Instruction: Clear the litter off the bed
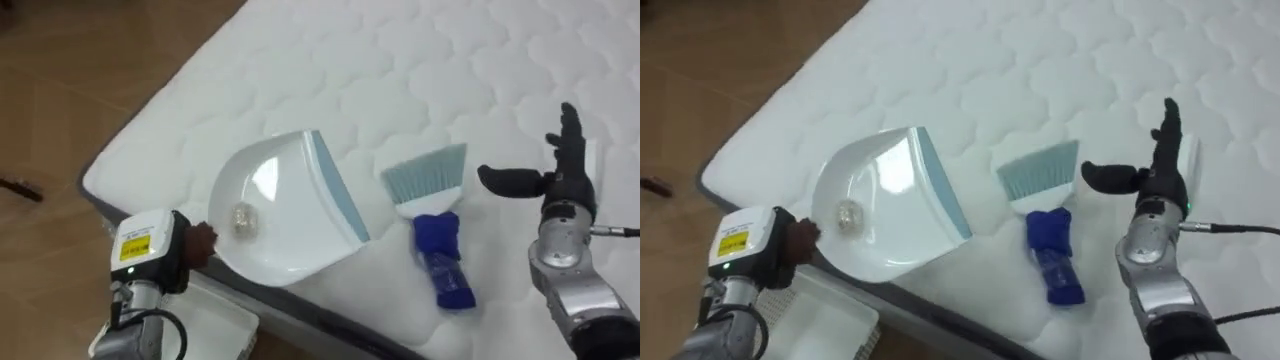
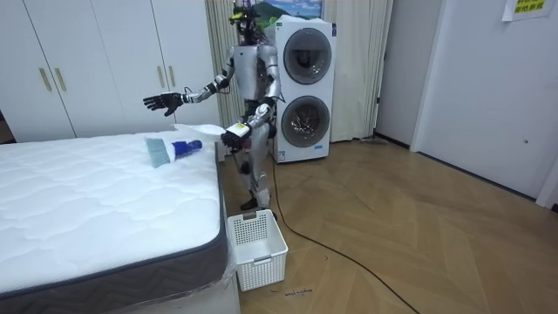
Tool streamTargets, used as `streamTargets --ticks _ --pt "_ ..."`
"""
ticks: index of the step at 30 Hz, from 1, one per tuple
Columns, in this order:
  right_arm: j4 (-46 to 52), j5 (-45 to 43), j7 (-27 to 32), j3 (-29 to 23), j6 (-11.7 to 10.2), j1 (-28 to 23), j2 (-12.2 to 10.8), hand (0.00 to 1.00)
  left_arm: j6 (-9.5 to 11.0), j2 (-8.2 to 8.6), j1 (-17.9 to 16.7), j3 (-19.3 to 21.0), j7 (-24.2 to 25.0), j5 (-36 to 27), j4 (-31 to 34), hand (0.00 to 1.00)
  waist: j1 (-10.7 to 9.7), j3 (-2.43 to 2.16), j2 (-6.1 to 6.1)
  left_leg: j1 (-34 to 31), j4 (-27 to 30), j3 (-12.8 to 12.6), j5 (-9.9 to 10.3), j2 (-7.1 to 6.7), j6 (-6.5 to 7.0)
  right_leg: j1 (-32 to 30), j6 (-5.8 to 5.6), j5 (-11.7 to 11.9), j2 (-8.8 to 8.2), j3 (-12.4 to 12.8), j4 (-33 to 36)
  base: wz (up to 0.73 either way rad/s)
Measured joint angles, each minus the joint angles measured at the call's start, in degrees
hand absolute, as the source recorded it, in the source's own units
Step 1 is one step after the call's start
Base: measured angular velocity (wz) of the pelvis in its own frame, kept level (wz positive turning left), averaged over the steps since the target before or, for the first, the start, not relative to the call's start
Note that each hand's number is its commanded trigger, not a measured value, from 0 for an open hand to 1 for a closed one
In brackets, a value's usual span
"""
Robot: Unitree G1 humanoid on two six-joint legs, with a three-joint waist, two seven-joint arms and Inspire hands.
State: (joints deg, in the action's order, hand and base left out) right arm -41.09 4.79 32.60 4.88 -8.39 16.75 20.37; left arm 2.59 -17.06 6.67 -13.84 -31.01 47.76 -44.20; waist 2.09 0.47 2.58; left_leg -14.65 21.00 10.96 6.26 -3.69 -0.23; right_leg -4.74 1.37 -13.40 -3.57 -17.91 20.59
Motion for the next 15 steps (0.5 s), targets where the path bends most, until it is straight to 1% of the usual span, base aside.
streamTargets --ticks 1,2,3,4,5,6,7,8,9,10,11,12,13,14,15 --pt "0.0 -0.3 1.6 -1.3 -0.5 -0.3 0.0 0.0 0.0 0.28 0.1 0.0 0.0 0.1 0.6 1.0 -0.4 -0.02 0.49 0.2 -3.9 -2.6 -3.7 0.22 -0.1 0.0 0.68 -0.4 -0.76 -2.1 -1.2 1.5" --pt "0.1 -0.6 3.1 -3.0 -0.5 -0.6 0.1 0.0 0.2 0.79 0.2 0.0 0.0 0.1 1.1 1.0 -1.1 0.33 0.43 -0.4 -2.3 -12.3 -3.9 2.72 1.59 0.0 1.27 -0.6 -2.77 -7.6 -1.2 1.49" --pt "0.1 -0.6 3.6 -3.6 -0.5 -1.2 -0.2 0.0 0.4 0.85 0.1 0.0 0.0 0.1 1.1 1.0 -1.1 0.35 0.48 -0.6 0.8 -16.9 -1.9 4.09 2.84 0.4 1.79 -1.0 -3.05 -9.5 -1.2 1.41" --pt "0.2 -0.4 4.0 -3.8 -0.5 -2.2 -0.5 0.0 0.6 0.63 0.1 0.1 0.1 0.0 1.0 1.0 -1.3 0.45 0.51 0.0 6.9 -24.0 2.2 7.07 3.13 1.6 1.96 -1.4 -3.54 -14.0 -1.2 1.42" --pt "0.3 -0.3 4.0 -3.8 -0.5 -2.5 -0.6 0.0 0.6 0.33 0.2 0.2 0.2 -0.3 1.0 1.0 -2.4 0.4 0.35 0.8 11.1 -28.4 5.7 10.22 2.74 2.0 2.09 -1.9 -3.71 -18.3 -0.8 1.5" --pt "0.7 -0.3 3.9 -3.8 -0.4 -2.5 -0.6 0.0 0.7 0.21 0.3 0.2 0.4 -0.9 1.0 1.0 -3.4 0.47 0.19 1.3 12.0 -30.1 7.0 11.59 2.32 2.1 2.08 -2.2 -3.86 -20.4 -0.5 1.66" --pt "1.6 -0.2 3.9 -3.9 -0.3 -2.5 -0.6 0.0 0.7 0.14 0.5 0.3 0.8 -1.6 1.0 1.0 -4.6 0.69 -0.02 2.7 12.6 -33.8 8.9 14.04 1.12 2.2 1.87 -2.9 -4.46 -23.9 0.4 1.53" --pt "2.0 -0.2 3.8 -3.9 -0.3 -2.5 -0.6 0.0 0.7 0.34 0.5 0.2 1.7 -2.1 0.9 1.0 -5.1 0.7 -0.01 4.0 12.2 -36.2 10.0 15.24 0.29 2.2 1.45 -3.5 -5.3 -26.3 1.6 1.39" --pt "2.4 -0.2 3.7 -3.9 -0.3 -2.5 -0.5 0.0 0.7 0.5 0.5 0.2 1.9 -2.1 0.9 1.0 -5.2 0.76 -0.12 4.1 11.2 -35.9 10.1 14.87 0.21 2.4 0.94 -3.4 -5.55 -26.8 2.1 0.92" --pt "3.1 -0.1 3.2 -3.9 -0.3 -2.5 -0.5 0.0 0.4 0.69 0.5 0.2 2.2 -2.1 0.9 1.0 -5.1 0.91 -0.32 3.8 9.2 -35.2 10.2 14.16 0.36 2.1 0.7 -3.3 -5.54 -26.8 2.5 0.78" --pt "3.6 -0.2 2.5 -3.9 -0.3 -2.5 -0.5 0.0 0.1 0.65 0.5 0.2 2.5 -2.1 1.1 1.0 -5.2 0.93 -0.56 3.2 8.5 -34.2 10.1 13.54 0.45 1.5 0.67 -3.3 -5.22 -25.4 2.6 0.76" --pt "3.7 -0.2 2.2 -3.9 -0.3 -2.5 -0.5 0.0 -0.1 0.62 0.5 0.2 2.5 -2.1 1.1 1.0 -5.2 0.94 -0.59 3.1 8.2 -34.2 9.9 13.2 0.8 1.3 0.64 -3.3 -5.15 -24.7 2.7 0.76" --pt "3.9 -0.2 1.7 -3.9 -0.3 -2.5 -0.5 0.0 -0.1 0.57 0.2 0.2 2.5 -2.1 1.2 1.0 -5.0 0.85 -0.74 3.3 7.0 -34.1 9.6 12.63 1.33 1.3 0.52 -3.2 -5.18 -24.0 2.7 0.59" --pt "4.4 -0.4 1.4 -3.9 -0.3 -2.6 -0.5 0.0 -0.1 0.5 0.0 0.4 2.5 -2.1 1.2 1.0 -4.5 0.82 -0.79 3.6 5.8 -33.7 9.1 11.96 1.56 1.3 0.5 -3.2 -5.46 -23.3 3.0 0.48" --pt "4.8 -0.4 1.2 -3.8 -0.3 -2.7 -0.5 0.0 -0.1 0.5 0.0 0.5 2.5 -2.1 1.2 1.0 -4.0 0.8 -0.81 3.9 5.3 -33.7 8.9 11.65 1.61 1.3 0.49 -3.2 -5.61 -23.0 3.1 0.26"
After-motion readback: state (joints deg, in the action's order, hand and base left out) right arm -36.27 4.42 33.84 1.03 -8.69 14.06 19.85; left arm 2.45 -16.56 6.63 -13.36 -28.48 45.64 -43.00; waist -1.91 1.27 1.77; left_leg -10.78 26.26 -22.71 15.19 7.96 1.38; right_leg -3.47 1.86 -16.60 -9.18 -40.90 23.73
